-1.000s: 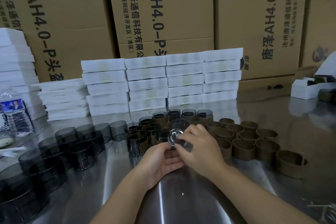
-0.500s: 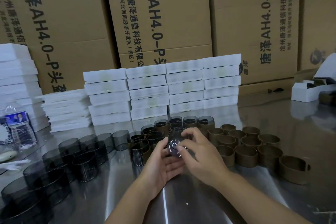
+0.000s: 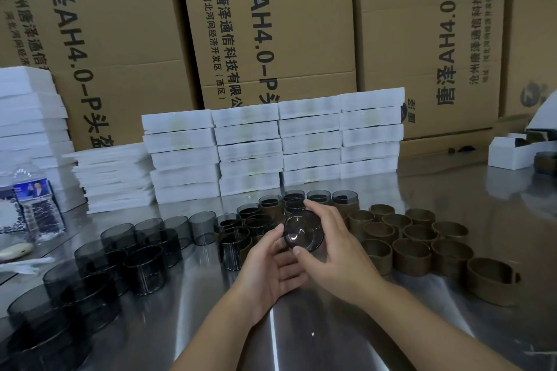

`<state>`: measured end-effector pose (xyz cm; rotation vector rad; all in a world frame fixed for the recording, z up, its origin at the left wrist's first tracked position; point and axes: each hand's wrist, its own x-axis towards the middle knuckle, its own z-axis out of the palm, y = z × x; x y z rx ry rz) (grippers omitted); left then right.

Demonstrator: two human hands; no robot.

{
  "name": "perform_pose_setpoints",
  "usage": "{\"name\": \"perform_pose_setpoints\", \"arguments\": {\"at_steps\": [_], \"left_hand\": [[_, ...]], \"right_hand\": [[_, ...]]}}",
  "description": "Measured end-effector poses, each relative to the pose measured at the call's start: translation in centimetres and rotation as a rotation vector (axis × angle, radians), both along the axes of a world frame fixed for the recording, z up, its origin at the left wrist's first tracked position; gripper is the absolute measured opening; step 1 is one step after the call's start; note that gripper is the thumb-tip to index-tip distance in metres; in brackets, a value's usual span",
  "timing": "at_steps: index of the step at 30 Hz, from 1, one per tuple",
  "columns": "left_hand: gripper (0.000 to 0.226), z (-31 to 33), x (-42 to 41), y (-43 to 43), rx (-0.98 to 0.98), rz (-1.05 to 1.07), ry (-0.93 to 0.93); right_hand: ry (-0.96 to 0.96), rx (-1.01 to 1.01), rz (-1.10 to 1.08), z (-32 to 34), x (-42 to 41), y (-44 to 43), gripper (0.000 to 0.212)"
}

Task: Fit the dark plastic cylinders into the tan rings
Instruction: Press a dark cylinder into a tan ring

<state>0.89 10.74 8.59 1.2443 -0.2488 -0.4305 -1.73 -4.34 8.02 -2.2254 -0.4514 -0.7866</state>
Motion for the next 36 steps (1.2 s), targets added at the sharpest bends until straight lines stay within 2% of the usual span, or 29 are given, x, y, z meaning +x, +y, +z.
{"name": "perform_pose_setpoints", "arguments": {"at_steps": [10,16,22,31,36], "left_hand": [[0.046,-0.18,0.13,0.08,0.054,-0.039,-0.075],[0.055,-0.17,0.14,-0.08,0.120,-0.026,-0.063],[0.040,-0.05,0.03,0.17,0.118,-0.100,-0.065],[0.041,0.10,-0.48,0.18,0.172,-0.124,-0.104],[0.033,0.27,-0.69,0.08,0.185,-0.113,-0.089]], "right_hand": [[0.059,0.075,-0.037,0.44,-0.07,0.10,0.064],[0.061,0.085,-0.091,0.59,-0.11,0.19,0.065],[0.055,0.050,-0.126,0.63,-0.24,-0.06,0.059],[0.038,0.029,-0.188,0.60,-0.26,-0.25,0.056],[0.036,0.016,-0.212,0.61,-0.18,-0.34,0.057]]}}
